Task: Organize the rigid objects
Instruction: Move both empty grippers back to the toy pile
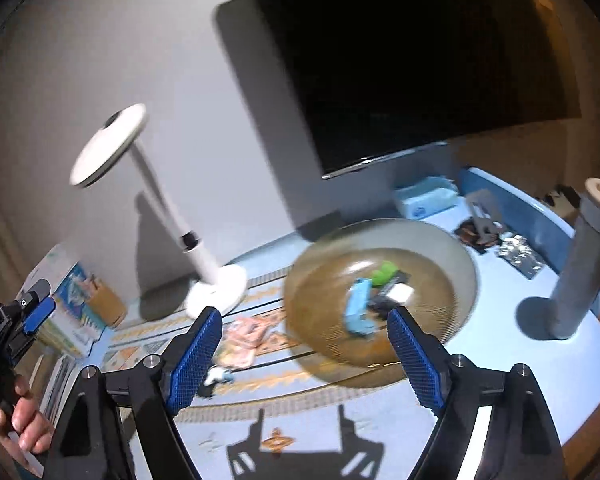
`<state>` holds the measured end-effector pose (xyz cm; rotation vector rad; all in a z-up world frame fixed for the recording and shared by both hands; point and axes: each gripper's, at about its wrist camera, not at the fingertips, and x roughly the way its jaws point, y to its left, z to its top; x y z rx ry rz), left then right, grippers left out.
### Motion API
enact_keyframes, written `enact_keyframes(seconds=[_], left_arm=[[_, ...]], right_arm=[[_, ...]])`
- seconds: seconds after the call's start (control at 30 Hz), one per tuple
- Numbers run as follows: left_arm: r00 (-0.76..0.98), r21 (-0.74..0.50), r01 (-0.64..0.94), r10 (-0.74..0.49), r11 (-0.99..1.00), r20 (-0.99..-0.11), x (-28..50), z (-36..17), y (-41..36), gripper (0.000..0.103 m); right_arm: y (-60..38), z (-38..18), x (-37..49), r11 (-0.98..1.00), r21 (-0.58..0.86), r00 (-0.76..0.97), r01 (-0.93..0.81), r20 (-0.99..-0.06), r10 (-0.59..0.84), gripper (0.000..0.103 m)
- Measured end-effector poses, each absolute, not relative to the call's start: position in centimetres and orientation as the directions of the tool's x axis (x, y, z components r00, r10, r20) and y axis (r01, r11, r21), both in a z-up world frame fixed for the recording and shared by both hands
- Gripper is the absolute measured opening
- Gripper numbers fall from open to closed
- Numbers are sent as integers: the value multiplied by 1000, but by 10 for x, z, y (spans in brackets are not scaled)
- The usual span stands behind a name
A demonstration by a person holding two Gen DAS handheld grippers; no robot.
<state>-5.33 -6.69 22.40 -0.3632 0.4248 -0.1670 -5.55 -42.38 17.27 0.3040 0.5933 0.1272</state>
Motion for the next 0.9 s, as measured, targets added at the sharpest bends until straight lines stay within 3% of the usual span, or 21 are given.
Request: enact_keyframes(seconds=[0.23,0.4,0.53,0.63,0.7,0.9], left_arm=[[898,-351,13,-165,936,-407,-79,204,-18,56],[851,-233,50,-164,971,-499,-77,171,-9,56],[797,-113,112,-157,987,-583,-63,139,-8,56],[752,-99,181,-203,978,-627,-43,120,-8,59],[709,-94,248,-247,964,-660,-26,109,-10,66],[578,0,382,-239,924,-780,33,60,-28,66]], right_arm=[[-361,174,-65,951,273,796,-144,-539,275,84],[-329,155,-65,957,235,771,-173,-572,280,87],[-307,125,-51,958,223,714,-181,-640,284,87],[-294,110,-39,962,202,682,-184,-678,273,87],[-288,105,-32,965,179,672,-192,-692,262,87],[-267,74,-3,962,138,598,-234,-760,255,87]])
